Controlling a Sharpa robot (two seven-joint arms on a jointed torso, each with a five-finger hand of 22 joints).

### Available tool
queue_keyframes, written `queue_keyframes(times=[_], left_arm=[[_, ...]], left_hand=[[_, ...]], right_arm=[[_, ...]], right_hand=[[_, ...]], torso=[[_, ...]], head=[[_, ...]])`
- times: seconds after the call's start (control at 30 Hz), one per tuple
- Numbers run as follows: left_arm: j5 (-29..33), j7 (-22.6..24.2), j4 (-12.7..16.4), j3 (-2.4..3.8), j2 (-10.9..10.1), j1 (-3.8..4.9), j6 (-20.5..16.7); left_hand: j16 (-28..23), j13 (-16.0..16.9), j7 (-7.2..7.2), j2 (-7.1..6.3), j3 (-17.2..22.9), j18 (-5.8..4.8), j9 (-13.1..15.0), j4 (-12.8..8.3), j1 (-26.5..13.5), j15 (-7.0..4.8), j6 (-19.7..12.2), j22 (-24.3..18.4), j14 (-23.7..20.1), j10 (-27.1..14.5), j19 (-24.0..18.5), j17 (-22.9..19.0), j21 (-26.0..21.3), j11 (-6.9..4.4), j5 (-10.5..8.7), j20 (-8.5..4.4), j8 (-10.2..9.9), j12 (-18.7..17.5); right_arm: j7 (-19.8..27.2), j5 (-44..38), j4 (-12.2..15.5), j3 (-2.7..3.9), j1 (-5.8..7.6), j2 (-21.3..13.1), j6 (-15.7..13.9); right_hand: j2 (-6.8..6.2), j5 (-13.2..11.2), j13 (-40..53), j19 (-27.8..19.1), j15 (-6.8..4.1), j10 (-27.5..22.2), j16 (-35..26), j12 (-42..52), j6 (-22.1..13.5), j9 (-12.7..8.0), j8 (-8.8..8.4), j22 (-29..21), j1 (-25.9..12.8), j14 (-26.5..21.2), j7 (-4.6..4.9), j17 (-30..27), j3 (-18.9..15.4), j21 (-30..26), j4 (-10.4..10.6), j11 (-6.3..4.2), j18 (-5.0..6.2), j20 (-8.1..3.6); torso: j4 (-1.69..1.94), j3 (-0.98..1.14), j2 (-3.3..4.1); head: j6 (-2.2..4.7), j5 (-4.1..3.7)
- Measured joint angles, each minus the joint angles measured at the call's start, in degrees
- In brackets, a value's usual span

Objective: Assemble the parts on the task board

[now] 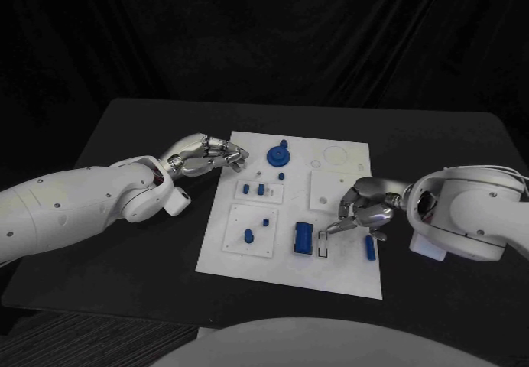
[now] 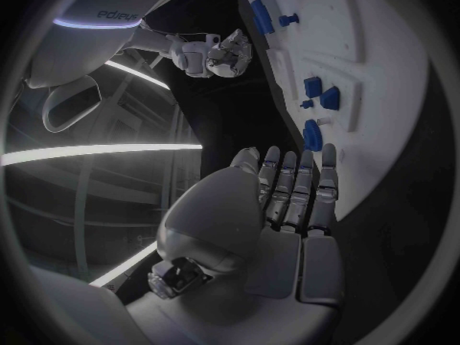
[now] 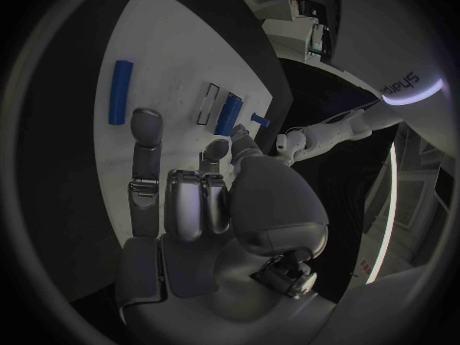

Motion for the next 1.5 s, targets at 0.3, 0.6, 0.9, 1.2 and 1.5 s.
queue_keyframes(times=[0.3, 0.6, 0.9, 1.2, 1.5], left_arm=[[0.0, 0.0, -0.1, 0.00, 0.0, -0.05, 0.1], [0.0, 0.0, -0.1, 0.00, 0.0, -0.08, 0.2], [0.0, 0.0, -0.1, 0.00, 0.0, -0.09, 0.3], [0.0, 0.0, -0.1, 0.00, 0.0, -0.10, 0.4], [0.0, 0.0, -0.1, 0.00, 0.1, -0.12, 0.4]], left_hand=[[0.0, 0.0, 0.00, 0.00, 0.2, 0.00, 0.0, -0.2, 0.0, 0.00, 0.0, 0.0, 0.0, 0.0, 0.0, 0.0, 0.0, 0.00, 0.00, 0.00, 0.0, 0.0], [0.0, 0.0, 0.00, 0.00, 0.2, 0.00, 0.0, -0.2, 0.0, 0.00, 0.0, 0.0, 0.0, 0.0, 0.0, 0.0, 0.0, 0.00, 0.00, 0.00, 0.0, 0.0], [0.0, 0.0, 0.00, 0.00, 0.2, 0.00, 0.0, -0.2, 0.0, 0.00, 0.0, 0.0, 0.0, 0.0, 0.0, 0.0, 0.0, 0.00, 0.00, 0.00, 0.0, 0.0], [0.0, 0.0, 0.00, 0.00, 0.2, 0.00, 0.0, -0.2, 0.0, 0.00, 0.0, 0.0, 0.0, 0.2, 0.0, 0.0, 0.0, 0.20, 0.00, 0.00, 0.0, 0.0], [0.0, 0.0, 0.00, 0.00, 0.2, -0.01, 0.0, -0.2, 0.0, 0.00, 0.0, 0.0, 0.0, 0.2, 0.0, 0.0, 0.0, 0.20, 0.00, 0.00, 0.0, 0.0]], right_arm=[[4.0, -12.6, 0.3, -0.05, -3.39, 2.9, -2.8], [5.1, -17.0, 0.0, -0.01, -4.44, 5.2, -4.0], [5.1, -18.4, -0.6, -0.02, -5.26, 6.8, -3.9], [5.0, -18.9, -1.5, -0.02, -5.43, 7.5, -3.9], [4.5, -19.1, -2.2, -0.01, -5.61, 7.9, -3.8]], right_hand=[[-3.49, -2.6, 0.0, 0.0, -0.31, 0.0, 0.0, 0.0, 6.0, 8.0, 10.97, 0.0, -0.7, -0.1, -0.69, 0.0, 0.4, 0.2, 6.1, -0.65, 0.00, -0.41], [-5.46, -2.6, 0.0, 0.2, -0.40, 0.0, 0.0, 0.0, 7.1, 8.0, 12.65, 0.0, -0.4, 0.0, -0.79, 0.0, 0.7, 0.2, 8.8, -0.65, 0.00, -0.61], [-6.38, -2.6, 0.0, 0.0, -0.40, 0.0, 0.0, 0.0, 7.1, 8.0, 12.65, 0.0, 0.3, 0.0, -0.79, 0.0, 1.4, -0.4, 10.2, -0.64, 0.01, -0.81], [-5.18, -2.5, 0.0, 0.0, -0.40, 0.0, 0.0, 0.0, 7.1, 8.0, 12.41, 0.0, 4.2, 0.0, -0.78, 0.0, 2.6, -1.0, 9.2, -0.64, 0.01, -0.81], [-4.05, -2.3, 0.0, 0.0, -0.39, 0.0, 0.0, 0.0, 6.9, 8.2, 12.36, 0.0, 7.0, 0.0, -0.59, 0.0, 3.0, -1.0, 6.7, -0.64, 0.01, -0.81]], torso=[[0.18, 0.10, 0.08], [0.10, 0.07, 0.09], [0.21, 0.07, 0.07], [0.18, 0.02, 0.03], [0.22, 0.04, -0.02]], head=[[0.00, -0.14], [0.00, -0.07], [0.00, -0.20], [-0.01, 0.05], [-0.01, -0.10]])
